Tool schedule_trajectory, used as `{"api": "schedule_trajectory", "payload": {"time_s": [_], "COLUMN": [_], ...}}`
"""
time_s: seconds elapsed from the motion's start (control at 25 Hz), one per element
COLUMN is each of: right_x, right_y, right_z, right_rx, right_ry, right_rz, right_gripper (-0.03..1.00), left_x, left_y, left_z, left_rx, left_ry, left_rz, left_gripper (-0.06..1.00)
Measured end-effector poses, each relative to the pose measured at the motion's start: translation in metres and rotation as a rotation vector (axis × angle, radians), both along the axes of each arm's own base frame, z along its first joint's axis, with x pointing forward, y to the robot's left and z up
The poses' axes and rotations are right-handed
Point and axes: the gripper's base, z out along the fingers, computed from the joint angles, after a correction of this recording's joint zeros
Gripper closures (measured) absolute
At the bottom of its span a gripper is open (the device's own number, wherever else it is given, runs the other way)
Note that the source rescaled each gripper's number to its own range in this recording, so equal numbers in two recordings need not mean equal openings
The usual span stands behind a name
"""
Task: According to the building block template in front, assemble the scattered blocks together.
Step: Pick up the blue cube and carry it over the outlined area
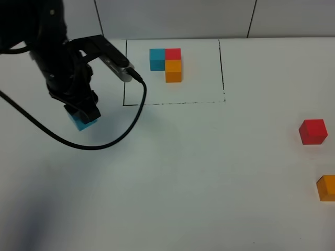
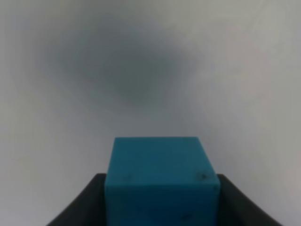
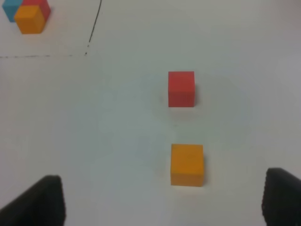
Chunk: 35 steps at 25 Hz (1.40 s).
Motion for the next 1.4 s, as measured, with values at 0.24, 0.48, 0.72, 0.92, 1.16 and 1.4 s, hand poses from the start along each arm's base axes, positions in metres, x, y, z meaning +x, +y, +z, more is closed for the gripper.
{"api": "schedule_trajectory", "payload": {"time_s": [0.24,0.48,0.72,0.92,1.16,1.4], "right_x": [0.0,0.0,0.0,0.0,0.0,0.0], "right_y": [0.0,0.0,0.0,0.0,0.0,0.0], "right_z": [0.0,0.0,0.0,0.0,0.0,0.0], "right_rx": [0.0,0.0,0.0,0.0,0.0,0.0], "right_ry": [0.0,0.0,0.0,0.0,0.0,0.0], "right_rz": [0.0,0.0,0.0,0.0,0.0,0.0], "right_gripper": [0.26,0.26,0.26,0.26,0.26,0.26], "left_x": [0.031,0.04,0.046,0.046,0.046,0.048], "left_y": [-0.052,-0.093,-0.116,-0.122,-0.126,-0.128], "left_z": [-0.02,-0.04,-0.061,-0.078,-0.096,-0.102], "left_rx": [0.047,0.045,0.043,0.003,-0.028,-0.031], "left_ry": [-0.035,-0.052,-0.046,-0.007,0.029,0.012], "left_rz": [-0.288,-0.509,-0.607,-0.626,-0.624,-0.626], "left_gripper": [0.93,0.93,0.93,0.93,0.93,0.93]}}
